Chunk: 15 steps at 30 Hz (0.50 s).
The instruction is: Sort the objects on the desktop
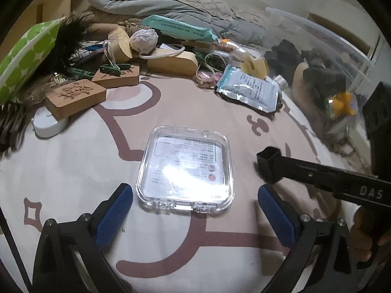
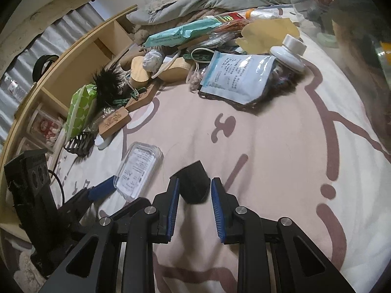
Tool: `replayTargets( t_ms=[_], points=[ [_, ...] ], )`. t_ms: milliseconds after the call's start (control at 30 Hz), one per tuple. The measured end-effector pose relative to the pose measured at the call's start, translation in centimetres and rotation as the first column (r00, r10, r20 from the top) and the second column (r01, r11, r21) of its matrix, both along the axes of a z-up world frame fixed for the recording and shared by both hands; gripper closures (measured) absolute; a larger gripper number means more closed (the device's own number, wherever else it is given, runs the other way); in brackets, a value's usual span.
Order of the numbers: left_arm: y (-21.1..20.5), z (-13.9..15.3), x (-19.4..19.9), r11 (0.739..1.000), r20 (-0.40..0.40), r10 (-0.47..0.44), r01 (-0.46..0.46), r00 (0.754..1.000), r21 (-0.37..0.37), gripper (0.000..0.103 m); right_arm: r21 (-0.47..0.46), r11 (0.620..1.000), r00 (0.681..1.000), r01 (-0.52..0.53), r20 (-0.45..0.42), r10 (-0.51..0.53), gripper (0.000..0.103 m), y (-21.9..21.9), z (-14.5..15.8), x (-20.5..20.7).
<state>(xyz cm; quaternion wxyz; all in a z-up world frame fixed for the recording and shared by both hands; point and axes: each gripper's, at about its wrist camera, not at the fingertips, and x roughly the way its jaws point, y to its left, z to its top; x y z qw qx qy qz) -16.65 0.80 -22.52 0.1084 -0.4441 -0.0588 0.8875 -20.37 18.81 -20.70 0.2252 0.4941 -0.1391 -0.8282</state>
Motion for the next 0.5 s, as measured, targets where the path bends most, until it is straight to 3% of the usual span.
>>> replayTargets(
  t_ms=[167,500],
  points=[
    [0.6,-0.4,0.1,0.998,0.005,-0.033,0.033,0.999,-0.061,0.0,0.044,0.999,0.999,0.004,-0.032,-0.003,0.078,-0.1,0.5,0.6],
    [0.9,-0.6,0.1,0.994,0.011,-0.038,0.039,0.999,-0.099,0.0,0.065,0.997,0.996,-0.037,-0.084,0.042,0.078,-1.5,0.8,0.0]
  ],
)
